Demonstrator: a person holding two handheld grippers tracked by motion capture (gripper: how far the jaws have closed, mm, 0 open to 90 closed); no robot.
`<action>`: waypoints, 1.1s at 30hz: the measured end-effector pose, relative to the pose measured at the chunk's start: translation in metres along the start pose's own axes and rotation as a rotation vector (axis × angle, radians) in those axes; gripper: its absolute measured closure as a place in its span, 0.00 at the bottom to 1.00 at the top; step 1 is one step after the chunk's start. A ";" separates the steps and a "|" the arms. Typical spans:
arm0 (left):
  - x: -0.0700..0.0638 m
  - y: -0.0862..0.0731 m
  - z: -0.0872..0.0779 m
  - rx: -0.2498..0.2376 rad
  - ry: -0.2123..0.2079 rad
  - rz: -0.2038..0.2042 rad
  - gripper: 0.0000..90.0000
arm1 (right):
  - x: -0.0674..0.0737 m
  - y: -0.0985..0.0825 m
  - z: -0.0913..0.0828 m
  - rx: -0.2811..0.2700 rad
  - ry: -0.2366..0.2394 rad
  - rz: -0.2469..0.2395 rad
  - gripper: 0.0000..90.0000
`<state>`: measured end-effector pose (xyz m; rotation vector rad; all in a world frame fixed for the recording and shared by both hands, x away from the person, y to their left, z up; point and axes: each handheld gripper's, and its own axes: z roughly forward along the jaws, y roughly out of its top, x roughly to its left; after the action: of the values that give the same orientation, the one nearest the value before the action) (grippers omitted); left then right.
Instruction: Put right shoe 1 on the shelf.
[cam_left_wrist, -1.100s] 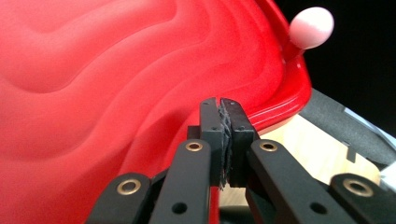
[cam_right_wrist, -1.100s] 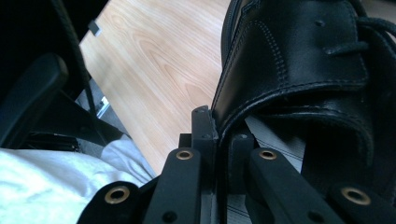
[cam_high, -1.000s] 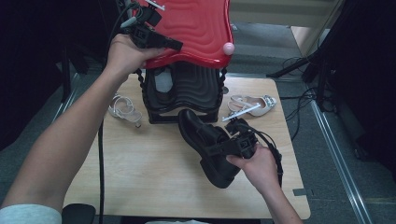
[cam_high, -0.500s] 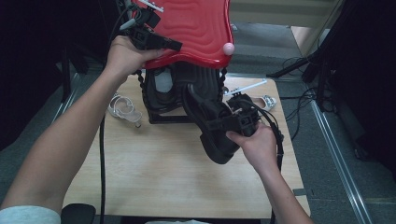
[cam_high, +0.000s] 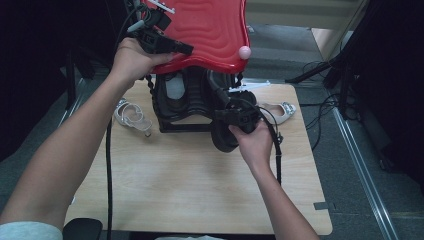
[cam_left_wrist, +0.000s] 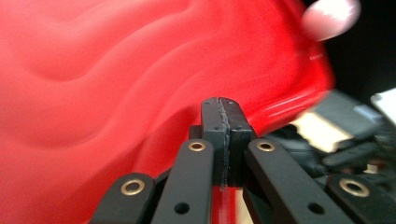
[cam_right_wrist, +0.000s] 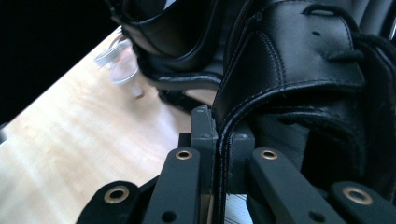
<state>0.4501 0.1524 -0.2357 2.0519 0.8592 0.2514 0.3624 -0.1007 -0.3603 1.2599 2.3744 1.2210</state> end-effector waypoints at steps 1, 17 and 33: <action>0.000 0.000 0.000 0.003 -0.005 -0.002 1.00 | 0.003 0.000 0.003 -0.007 -0.018 -0.006 0.96; 0.001 -0.002 -0.002 -0.012 -0.019 -0.010 1.00 | 0.008 0.012 0.050 -0.171 -0.115 -0.017 0.97; 0.000 -0.002 -0.001 -0.007 0.003 -0.010 1.00 | 0.009 0.018 0.070 -0.210 -0.149 -0.009 0.90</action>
<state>0.4482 0.1538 -0.2367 2.0406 0.8688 0.2517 0.4026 -0.0477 -0.3903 1.2257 2.0858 1.2860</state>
